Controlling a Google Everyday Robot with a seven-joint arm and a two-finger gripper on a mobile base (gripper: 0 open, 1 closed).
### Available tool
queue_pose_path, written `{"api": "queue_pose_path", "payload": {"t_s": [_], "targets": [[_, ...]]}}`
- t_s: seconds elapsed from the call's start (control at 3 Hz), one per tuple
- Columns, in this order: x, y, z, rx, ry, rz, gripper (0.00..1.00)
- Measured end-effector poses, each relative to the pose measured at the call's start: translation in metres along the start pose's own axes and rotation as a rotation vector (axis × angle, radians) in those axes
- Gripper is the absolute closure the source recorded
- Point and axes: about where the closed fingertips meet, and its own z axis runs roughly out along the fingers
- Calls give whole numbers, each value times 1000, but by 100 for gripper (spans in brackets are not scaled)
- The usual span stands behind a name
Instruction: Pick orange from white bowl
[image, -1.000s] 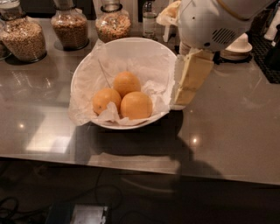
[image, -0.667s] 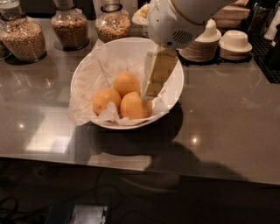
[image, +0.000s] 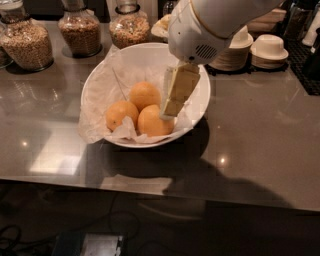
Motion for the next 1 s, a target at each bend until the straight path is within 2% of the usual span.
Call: {"api": "queue_pose_path", "payload": {"t_s": [0.33, 0.67, 1.0], "targets": [[5, 8, 20, -12, -44, 53, 0], [7, 9, 37, 5, -82, 91, 0], [5, 0, 43, 55, -107, 100, 0]]}}
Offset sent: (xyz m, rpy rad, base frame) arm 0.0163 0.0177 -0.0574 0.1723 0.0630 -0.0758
